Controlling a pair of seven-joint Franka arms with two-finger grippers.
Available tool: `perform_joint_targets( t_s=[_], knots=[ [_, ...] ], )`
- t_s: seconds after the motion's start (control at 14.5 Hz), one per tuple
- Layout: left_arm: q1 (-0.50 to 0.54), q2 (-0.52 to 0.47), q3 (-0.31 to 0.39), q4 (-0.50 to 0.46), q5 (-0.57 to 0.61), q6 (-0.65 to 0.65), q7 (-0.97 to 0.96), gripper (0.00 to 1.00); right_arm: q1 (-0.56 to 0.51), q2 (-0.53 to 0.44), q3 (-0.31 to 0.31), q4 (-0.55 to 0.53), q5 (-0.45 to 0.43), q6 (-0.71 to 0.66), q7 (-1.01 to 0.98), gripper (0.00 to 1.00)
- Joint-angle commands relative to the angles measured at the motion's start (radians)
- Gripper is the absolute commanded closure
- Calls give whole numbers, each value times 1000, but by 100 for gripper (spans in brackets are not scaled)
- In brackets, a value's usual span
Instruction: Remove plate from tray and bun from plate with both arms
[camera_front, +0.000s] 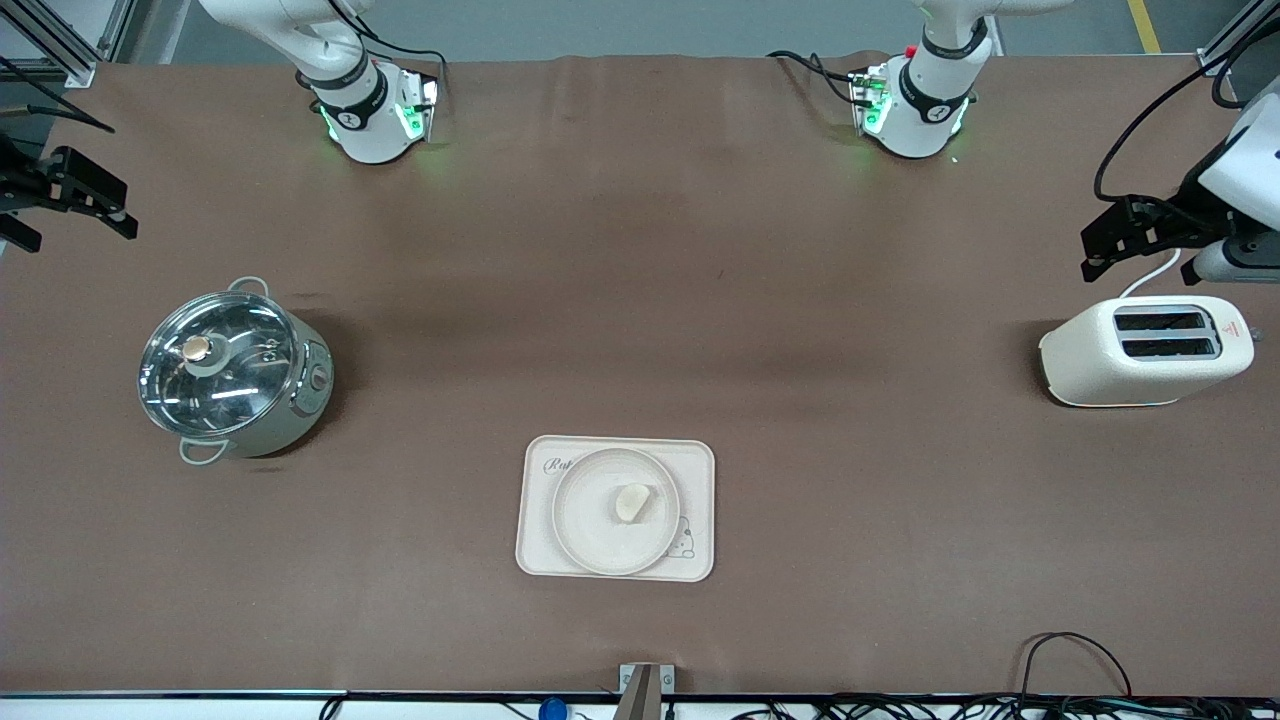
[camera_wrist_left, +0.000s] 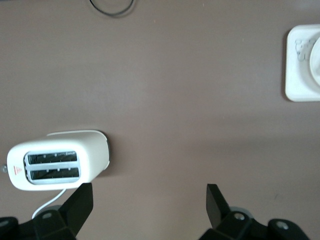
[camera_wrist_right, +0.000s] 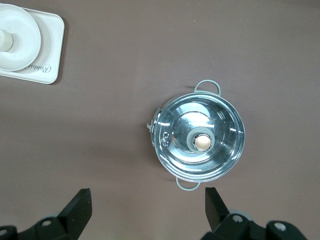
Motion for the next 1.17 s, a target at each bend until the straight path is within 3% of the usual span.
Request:
perform_joint_targets(
  t_s=[0.0,1.1],
  knots=[
    [-3,12,-14,23,18,-40,-4,0,-1,-6,2,0,-17,-8,4,0],
    [9,18,-8,15,16,-54,-5,0,-11,8,-1,1,-11,-10,4,0]
  ],
)
